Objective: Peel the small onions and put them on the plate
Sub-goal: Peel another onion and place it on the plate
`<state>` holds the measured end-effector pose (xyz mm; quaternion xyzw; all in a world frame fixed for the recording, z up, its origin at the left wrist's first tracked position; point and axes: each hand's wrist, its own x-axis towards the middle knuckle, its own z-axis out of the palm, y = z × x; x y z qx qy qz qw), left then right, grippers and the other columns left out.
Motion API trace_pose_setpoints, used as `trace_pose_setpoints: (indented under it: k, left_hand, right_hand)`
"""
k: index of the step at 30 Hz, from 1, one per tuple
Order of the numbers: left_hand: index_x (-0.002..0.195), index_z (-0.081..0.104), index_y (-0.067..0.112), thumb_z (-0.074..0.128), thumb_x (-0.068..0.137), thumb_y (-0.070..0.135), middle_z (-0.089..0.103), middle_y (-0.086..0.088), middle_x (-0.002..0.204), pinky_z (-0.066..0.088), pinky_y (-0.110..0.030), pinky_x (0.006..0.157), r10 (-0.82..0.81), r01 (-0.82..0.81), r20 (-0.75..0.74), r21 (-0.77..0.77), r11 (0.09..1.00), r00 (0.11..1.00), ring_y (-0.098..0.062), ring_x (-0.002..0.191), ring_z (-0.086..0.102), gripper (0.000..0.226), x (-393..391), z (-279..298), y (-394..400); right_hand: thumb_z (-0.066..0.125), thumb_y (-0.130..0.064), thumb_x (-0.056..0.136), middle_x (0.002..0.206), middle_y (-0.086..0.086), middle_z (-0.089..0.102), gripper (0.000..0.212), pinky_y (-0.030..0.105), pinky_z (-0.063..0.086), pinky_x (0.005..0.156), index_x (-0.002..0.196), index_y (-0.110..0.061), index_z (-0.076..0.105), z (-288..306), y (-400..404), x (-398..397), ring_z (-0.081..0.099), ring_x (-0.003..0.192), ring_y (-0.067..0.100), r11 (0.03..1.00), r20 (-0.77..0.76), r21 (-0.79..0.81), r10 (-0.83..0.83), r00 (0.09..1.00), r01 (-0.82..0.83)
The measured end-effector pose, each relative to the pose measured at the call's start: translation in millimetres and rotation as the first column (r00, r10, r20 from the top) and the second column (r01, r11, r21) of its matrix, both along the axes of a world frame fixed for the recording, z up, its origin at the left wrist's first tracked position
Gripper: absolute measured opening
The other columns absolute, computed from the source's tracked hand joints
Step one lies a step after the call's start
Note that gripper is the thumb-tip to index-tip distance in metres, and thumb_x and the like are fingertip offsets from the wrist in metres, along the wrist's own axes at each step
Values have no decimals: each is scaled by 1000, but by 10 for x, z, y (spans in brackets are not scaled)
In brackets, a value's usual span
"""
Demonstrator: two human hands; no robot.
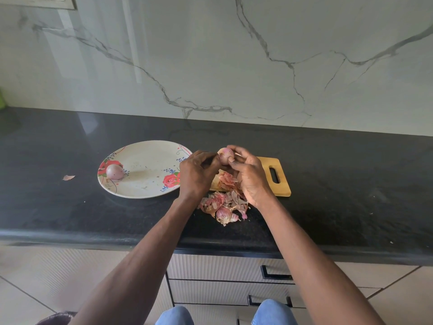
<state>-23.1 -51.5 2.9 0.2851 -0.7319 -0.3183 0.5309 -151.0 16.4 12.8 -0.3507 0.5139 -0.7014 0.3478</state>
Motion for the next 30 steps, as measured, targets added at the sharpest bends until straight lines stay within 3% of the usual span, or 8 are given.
trace_pose_setpoints:
  k: [9,11,14,17,19,23,28,30]
  left_hand:
    - [103,78,7,73,91,18,74,-4,91,62,-43,72,8,-8,-2,35,999,1000,-16,77,72,17,-13,20,10]
    - [102,78,8,72,91,17,75,-4,89,62,-42,72,25,-25,2,42,999,1000,-15,76,72,16,-17,42,27]
    - [100,76,7,68,93,12,74,-2,79,62,-40,72,105,-90,-77,176,980,991,-13,66,72,12,19,74,-28]
    - [102,75,7,65,96,14,74,-3,84,62,-41,73,71,-66,-36,129,989,997,-13,69,72,14,38,74,-36]
    - [102,76,6,61,97,15,73,-5,92,61,-42,71,-7,6,31,21,1000,999,-18,75,71,18,0,42,11]
    - [105,76,4,62,100,26,70,-5,103,61,-39,68,-3,5,29,-44,999,1000,-19,79,70,26,9,24,-2]
    - [115,75,6,71,95,20,72,-6,109,53,-12,74,-50,63,95,-138,988,994,-12,90,67,25,16,17,-4]
    - [116,75,6,71,94,17,73,-6,108,56,-18,73,-52,67,102,-144,987,993,-16,84,69,24,3,5,-14]
  right_hand:
    - [57,6,94,118,18,71,32,52,51,103,123,-7,62,10,-10,40,66,115,38,1000,28,-11,6,1000,-5]
    - [57,4,95,120,20,70,31,49,55,95,123,-7,61,28,2,48,66,114,39,1000,40,-19,5,999,-4]
    - [56,1,97,122,23,66,23,33,59,73,118,-6,61,86,68,24,69,101,36,998,155,-68,28,988,-17]
    - [54,5,96,123,24,65,27,27,59,70,122,-1,58,102,93,20,69,98,34,995,199,-85,60,978,-44]
    - [53,6,95,127,26,64,32,30,59,74,126,-1,58,83,71,33,66,106,36,996,179,-68,66,982,-54]
    - [57,6,93,126,26,65,31,30,58,71,119,-8,63,81,64,0,65,113,42,997,192,-76,35,981,-21]
    - [65,3,89,117,17,72,31,51,52,101,114,-14,68,27,26,-14,66,114,40,998,81,-55,-34,996,39]
    - [68,2,87,115,13,73,33,54,50,103,114,-17,68,23,21,-10,68,112,36,997,22,-44,-61,998,62]
